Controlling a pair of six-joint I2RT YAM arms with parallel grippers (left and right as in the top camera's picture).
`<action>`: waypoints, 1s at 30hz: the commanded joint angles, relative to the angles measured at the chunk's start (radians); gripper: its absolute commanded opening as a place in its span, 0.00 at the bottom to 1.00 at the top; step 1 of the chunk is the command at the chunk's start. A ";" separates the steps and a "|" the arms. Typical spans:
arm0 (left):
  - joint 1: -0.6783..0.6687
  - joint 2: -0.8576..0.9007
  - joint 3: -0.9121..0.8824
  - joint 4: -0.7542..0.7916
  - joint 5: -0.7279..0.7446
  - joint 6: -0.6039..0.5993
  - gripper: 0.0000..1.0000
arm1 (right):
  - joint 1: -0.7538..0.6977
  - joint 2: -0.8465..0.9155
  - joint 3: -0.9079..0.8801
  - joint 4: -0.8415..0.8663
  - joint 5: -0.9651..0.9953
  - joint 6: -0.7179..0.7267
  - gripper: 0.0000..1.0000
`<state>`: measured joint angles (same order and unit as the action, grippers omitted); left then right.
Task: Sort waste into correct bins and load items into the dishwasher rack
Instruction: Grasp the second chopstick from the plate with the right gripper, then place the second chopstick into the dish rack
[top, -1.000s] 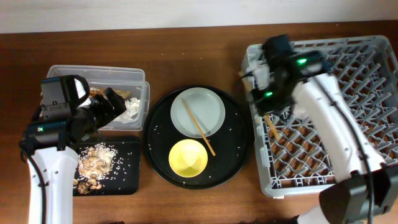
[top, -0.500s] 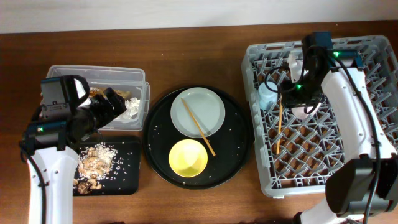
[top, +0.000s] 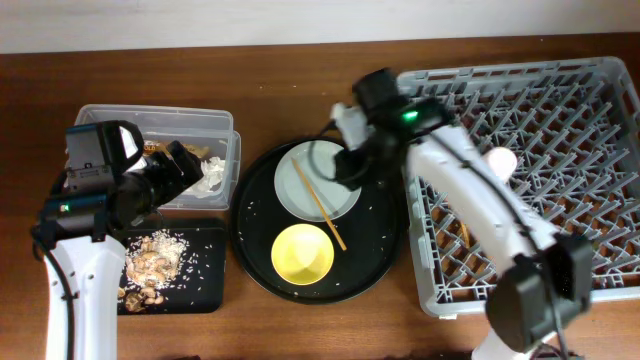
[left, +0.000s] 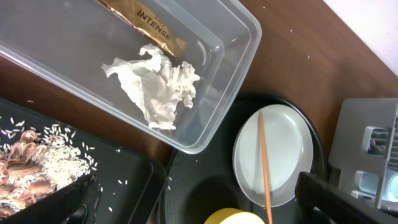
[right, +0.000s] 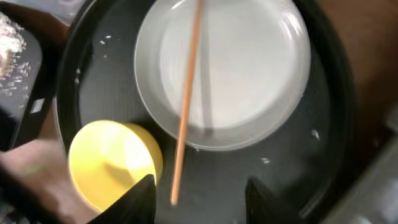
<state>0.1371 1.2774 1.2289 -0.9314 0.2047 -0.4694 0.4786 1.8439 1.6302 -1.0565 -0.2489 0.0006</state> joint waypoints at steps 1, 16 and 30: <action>0.003 -0.003 0.006 0.002 -0.004 -0.008 0.99 | 0.092 0.107 -0.005 0.084 0.106 0.042 0.47; 0.003 -0.003 0.006 0.002 -0.004 -0.008 0.99 | 0.151 0.325 -0.047 0.236 0.197 0.068 0.38; 0.003 -0.003 0.006 0.002 -0.004 -0.008 0.99 | -0.080 0.042 0.197 -0.196 0.248 -0.108 0.04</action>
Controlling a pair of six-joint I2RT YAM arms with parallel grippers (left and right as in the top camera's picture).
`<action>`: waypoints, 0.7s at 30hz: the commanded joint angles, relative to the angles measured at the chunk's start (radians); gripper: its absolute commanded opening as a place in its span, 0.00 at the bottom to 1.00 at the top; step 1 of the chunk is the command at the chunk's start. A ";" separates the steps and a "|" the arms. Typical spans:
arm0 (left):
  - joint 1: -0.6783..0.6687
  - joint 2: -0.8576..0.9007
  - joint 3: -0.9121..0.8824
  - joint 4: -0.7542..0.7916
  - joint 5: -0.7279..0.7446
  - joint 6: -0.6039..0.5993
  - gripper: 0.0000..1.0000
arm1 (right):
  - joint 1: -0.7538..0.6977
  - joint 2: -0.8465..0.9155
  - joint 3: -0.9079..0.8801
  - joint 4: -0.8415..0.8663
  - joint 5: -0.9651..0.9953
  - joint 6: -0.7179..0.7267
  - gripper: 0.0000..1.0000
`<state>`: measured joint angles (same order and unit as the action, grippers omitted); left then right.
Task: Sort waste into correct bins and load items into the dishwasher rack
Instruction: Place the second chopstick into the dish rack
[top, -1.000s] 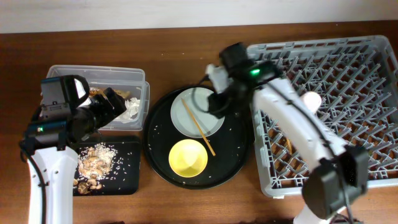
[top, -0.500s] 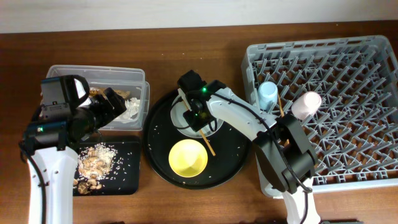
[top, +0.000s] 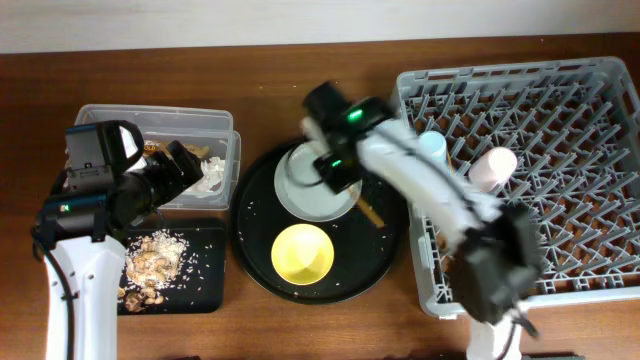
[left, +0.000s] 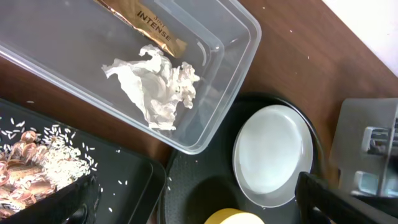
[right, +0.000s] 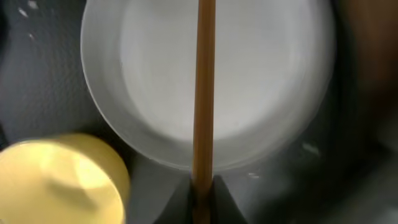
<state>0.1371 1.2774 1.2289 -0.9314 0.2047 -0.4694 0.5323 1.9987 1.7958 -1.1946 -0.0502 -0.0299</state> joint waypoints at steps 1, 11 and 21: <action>0.003 -0.003 0.006 0.002 -0.004 -0.008 0.99 | -0.196 -0.132 0.031 -0.090 0.056 -0.096 0.04; 0.003 -0.003 0.006 0.002 -0.003 -0.008 0.99 | -0.601 -0.074 -0.048 -0.068 0.055 -0.235 0.07; 0.003 -0.003 0.006 0.002 -0.004 -0.008 0.99 | -0.594 -0.071 -0.190 0.110 -0.080 -0.171 0.10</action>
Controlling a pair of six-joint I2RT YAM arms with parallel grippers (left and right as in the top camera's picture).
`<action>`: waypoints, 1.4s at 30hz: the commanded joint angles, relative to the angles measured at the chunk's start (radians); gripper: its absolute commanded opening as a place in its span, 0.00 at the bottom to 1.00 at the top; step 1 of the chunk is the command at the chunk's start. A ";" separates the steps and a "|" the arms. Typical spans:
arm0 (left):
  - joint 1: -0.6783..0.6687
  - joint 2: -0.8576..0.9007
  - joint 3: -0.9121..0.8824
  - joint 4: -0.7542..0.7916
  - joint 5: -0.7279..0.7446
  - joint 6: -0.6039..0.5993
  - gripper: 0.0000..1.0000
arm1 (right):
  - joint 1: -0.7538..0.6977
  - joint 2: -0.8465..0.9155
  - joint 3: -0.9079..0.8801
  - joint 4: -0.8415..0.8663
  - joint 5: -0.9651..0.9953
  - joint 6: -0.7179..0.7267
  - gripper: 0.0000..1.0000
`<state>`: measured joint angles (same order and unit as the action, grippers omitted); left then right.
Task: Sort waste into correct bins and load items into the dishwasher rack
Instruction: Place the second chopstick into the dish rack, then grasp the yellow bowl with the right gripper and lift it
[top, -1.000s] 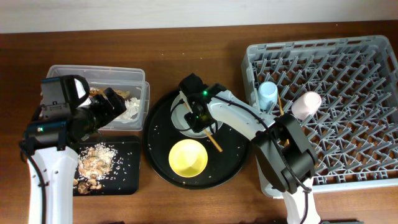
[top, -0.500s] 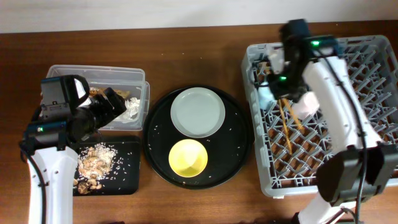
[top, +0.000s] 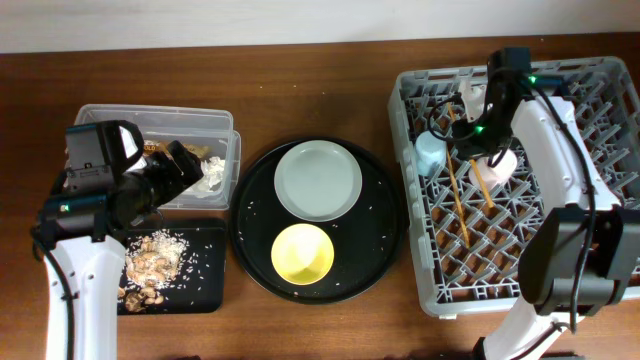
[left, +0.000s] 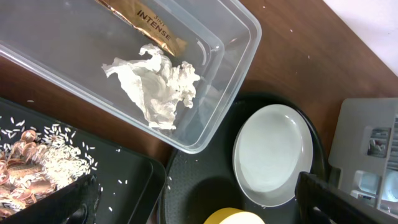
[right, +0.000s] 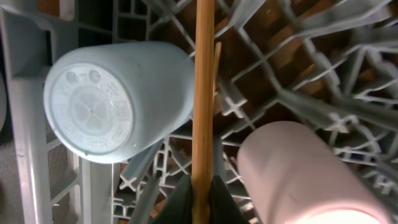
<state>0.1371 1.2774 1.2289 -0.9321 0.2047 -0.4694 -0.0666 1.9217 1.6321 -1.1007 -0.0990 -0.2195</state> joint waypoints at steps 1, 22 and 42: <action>0.003 -0.003 0.006 0.003 -0.004 -0.008 0.99 | 0.008 0.006 -0.030 0.018 -0.032 0.018 0.14; 0.003 -0.003 0.006 0.003 -0.003 -0.008 0.99 | 0.671 0.002 0.068 -0.253 -0.571 0.040 0.33; 0.003 -0.003 0.006 0.003 -0.003 -0.008 0.99 | 1.069 0.019 0.010 -0.042 -0.005 0.528 0.45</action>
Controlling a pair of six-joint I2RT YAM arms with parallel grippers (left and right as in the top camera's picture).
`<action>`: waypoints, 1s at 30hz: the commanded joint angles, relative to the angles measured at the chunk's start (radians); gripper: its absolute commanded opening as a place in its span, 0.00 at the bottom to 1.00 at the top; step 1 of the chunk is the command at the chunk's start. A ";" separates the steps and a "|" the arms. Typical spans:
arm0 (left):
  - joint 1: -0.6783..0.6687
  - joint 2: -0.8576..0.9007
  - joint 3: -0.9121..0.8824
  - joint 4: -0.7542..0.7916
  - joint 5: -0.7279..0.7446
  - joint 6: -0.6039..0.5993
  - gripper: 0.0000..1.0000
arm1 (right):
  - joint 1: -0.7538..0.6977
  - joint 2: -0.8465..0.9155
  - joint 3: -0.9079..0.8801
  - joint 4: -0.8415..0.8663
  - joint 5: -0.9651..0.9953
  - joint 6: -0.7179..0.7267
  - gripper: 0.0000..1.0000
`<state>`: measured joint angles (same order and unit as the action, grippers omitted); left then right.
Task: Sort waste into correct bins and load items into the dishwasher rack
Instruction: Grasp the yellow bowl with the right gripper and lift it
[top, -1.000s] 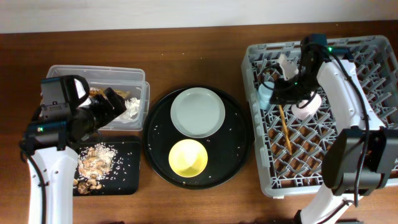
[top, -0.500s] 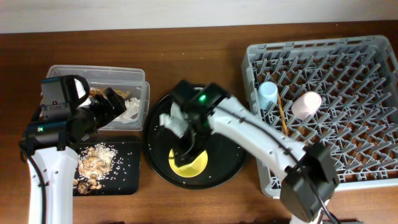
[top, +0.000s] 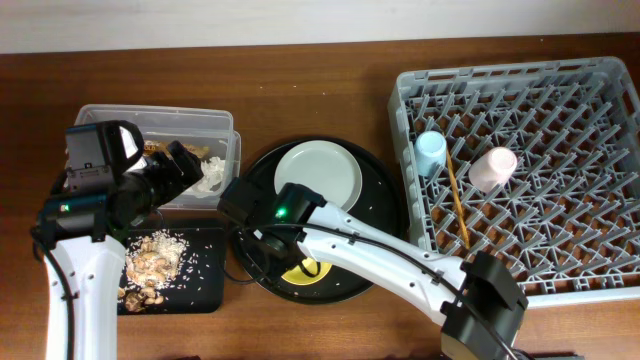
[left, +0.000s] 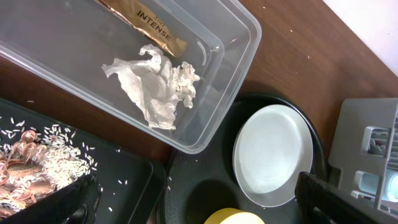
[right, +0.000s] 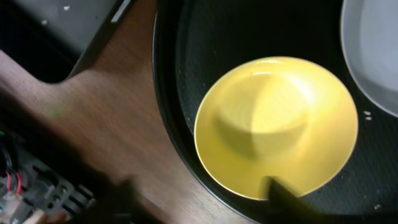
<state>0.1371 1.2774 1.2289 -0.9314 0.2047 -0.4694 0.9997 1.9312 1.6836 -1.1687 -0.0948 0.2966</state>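
Observation:
A yellow bowl (right: 277, 124) sits in the round black tray (top: 378, 235), near its left rim, mostly hidden under my right arm in the overhead view. My right gripper (right: 202, 199) is open just above it, with one finger over the bowl and the other over the wood outside the tray. A white plate (top: 318, 178) lies at the tray's far side. In the grey dishwasher rack (top: 600, 270) lie a chopstick (top: 457, 205), a blue cup (top: 430, 152) and a pink cup (top: 492, 168). My left gripper (left: 199, 205) hangs open and empty above the bins.
A clear bin (left: 245, 31) at the far left holds a crumpled tissue (left: 155, 87) and a brown wrapper (left: 149, 22). Below it a black rectangular tray (top: 205, 285) holds rice and food scraps (top: 150, 262). Rice grains are scattered over the round tray.
My right gripper was over the rack, shut on the chopstick beside the cups. The chopstick now lies in the rack, and the gripper is open at the yellow bowl. The left arm is unchanged.
My right gripper was open above a chopstick lying across the white plate. Then it was shut on the chopstick over the plate, then held it over the rack. Now the chopstick rests in the rack and the gripper is open over the bowl. The left arm stayed still.

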 joint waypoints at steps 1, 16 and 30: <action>0.003 -0.003 0.006 0.002 -0.003 -0.008 0.99 | 0.002 0.010 -0.076 0.049 -0.009 0.012 0.45; 0.003 -0.003 0.006 0.002 -0.004 -0.008 0.99 | -0.001 -0.043 -0.218 0.212 0.005 0.008 0.04; 0.003 -0.003 0.006 0.002 -0.004 -0.008 0.99 | -0.605 -0.397 -0.067 -0.240 -0.783 -0.507 0.04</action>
<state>0.1371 1.2774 1.2289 -0.9310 0.2047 -0.4694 0.4969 1.5455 1.6226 -1.3842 -0.6853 -0.0883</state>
